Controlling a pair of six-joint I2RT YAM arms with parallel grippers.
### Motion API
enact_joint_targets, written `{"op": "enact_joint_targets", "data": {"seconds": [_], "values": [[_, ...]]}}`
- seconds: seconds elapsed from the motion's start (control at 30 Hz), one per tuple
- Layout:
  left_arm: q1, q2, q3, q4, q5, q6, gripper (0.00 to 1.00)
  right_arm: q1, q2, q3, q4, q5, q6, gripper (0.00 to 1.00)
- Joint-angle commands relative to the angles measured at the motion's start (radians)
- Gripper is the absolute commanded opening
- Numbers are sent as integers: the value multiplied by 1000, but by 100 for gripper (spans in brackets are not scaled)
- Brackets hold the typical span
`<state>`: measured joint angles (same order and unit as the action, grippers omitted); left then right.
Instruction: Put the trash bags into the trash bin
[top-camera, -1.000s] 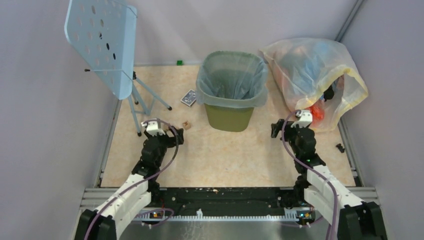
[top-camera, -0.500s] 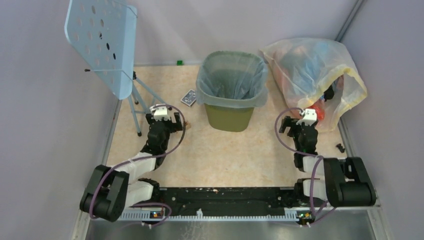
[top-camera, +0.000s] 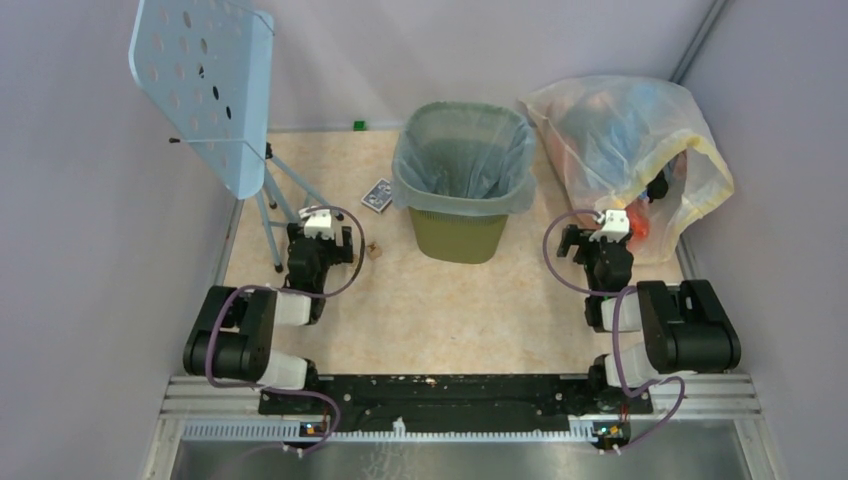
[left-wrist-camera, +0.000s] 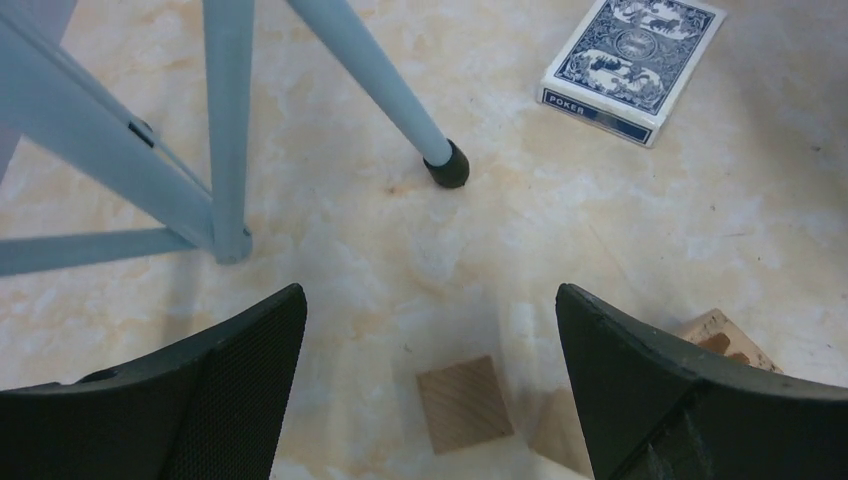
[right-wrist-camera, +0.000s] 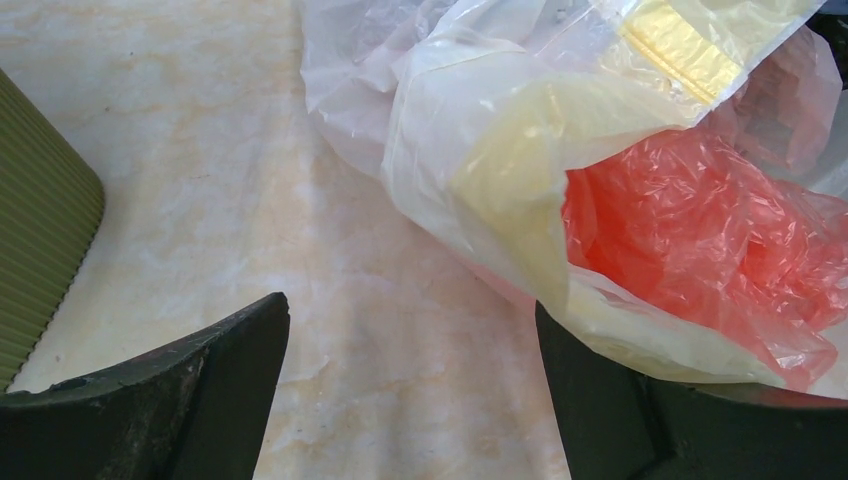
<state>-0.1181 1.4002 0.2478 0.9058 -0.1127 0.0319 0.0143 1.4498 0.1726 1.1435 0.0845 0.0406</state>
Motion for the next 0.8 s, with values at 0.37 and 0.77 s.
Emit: {"op": "enact_joint_targets", "data": {"seconds": [0.37, 0.77], "values": [[57, 158, 41, 215, 140, 47, 99, -10, 7, 22, 57, -38, -19, 93], [57, 162, 42, 223, 139, 49, 99, -11, 7, 22, 56, -38, -18, 93]]}}
